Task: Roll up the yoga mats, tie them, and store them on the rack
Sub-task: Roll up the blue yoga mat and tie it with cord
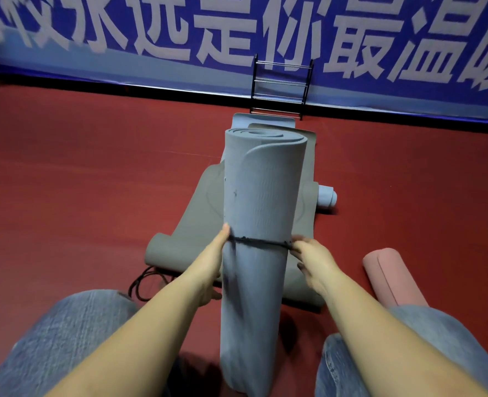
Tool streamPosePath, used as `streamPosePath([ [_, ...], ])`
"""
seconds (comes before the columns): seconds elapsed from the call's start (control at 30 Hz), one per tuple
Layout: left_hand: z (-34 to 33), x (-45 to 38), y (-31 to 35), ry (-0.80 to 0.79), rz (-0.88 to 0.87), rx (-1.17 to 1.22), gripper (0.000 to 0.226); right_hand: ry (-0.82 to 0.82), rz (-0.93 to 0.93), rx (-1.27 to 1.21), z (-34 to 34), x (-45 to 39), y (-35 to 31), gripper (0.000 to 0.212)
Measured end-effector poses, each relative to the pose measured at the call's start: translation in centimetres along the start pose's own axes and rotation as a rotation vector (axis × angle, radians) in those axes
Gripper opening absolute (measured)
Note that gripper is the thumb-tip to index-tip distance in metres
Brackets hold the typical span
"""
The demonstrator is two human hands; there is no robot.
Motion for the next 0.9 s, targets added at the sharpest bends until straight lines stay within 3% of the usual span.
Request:
streamPosePath([
  [0.07, -0.6, 0.1, -0.1, -0.045, -0.001, 0.032, 0.072, -0.063, -0.011, -0.132, -0.5, 0.2, -0.4, 0.029],
  [0.13, -0.8, 0.2, 0.1, -0.053, -0.019, 0.079, 0.06, -0.098, -0.031, -0.161, -0.7, 0.2, -0.2, 0.025],
  [0.3, -0.6, 0.1, 1.3, -0.03, -0.086, 0.122, 0.059, -0.177, -0.002, 0.034, -1.3, 1.8, -1.1, 0.041],
  [0.4, 0.7, -0.5, 2.1, 0.053, -0.091, 0.084, 0.068, -0.208, 0.017, 0.121, -1.6, 2.6, -1.7, 0.055],
  [0.5, 2.4, -1.1, 3.1, 0.119, -0.13, -0.031, 0.093, -0.144, 0.038, 0.201, -0.9, 2.5, -1.8, 0.06],
  [0.67, 1.7, -1.3, 3.5, 0.053, -0.156, 0.011, 0.04, -0.006, 0.084, 0.053, 0.7, 2.3, -2.6, 0.034],
  [0.9, 1.6, -1.0, 4.7, -0.006, -0.232, 0.053, 0.02, -0.029, 0.194, 0.052, 1.2, 3.1, -4.3, 0.018],
])
Point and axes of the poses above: each hand's wrist, its own x-axis away from the middle knuckle, its own z-axis out of the back of the hand, y = z × x, the point moved 10 cm from there along -x, towards the middle knuckle, and after that the axes turned 7 degrees about x, right-handed, at the moved point
